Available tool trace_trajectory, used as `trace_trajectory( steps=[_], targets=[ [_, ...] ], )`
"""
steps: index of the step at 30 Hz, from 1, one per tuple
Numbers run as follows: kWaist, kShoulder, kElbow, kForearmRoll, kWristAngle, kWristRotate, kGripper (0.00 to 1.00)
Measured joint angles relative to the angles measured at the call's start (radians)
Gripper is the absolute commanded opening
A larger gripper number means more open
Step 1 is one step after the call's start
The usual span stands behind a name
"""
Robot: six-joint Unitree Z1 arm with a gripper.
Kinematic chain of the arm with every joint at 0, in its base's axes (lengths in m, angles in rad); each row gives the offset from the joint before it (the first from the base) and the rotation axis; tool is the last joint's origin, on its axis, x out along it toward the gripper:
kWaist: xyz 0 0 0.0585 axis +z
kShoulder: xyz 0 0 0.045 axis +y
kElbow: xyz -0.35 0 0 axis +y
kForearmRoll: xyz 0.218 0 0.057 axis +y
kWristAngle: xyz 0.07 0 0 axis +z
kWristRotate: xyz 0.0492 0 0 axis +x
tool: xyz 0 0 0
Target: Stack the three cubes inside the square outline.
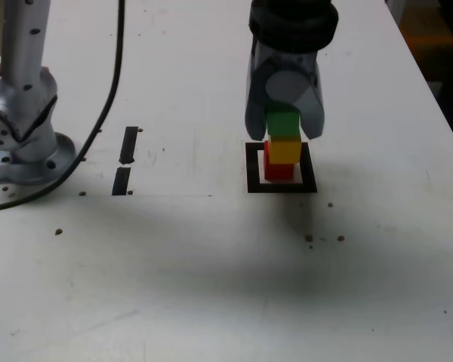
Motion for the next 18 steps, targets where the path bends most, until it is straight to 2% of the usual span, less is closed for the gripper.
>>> trace_trajectory(
  steps=[4, 6, 10, 14, 16, 18],
  targets=[
    [0.0, 0.022, -0.007, -0.004, -0.004, 0.0, 0.22],
    [0.0, 0.025, -0.007, -0.004, -0.004, 0.0, 0.3],
    [0.001, 0.028, -0.007, -0.004, 0.0, 0.0, 0.49],
    [0.003, 0.033, -0.01, 0.003, -0.001, 0.01, 0.76],
    [0.005, 0.04, -0.017, 0.009, -0.002, 0.02, 0.84],
    [0.006, 0.04, -0.025, 0.014, 0.004, 0.024, 0.88]
  ],
)
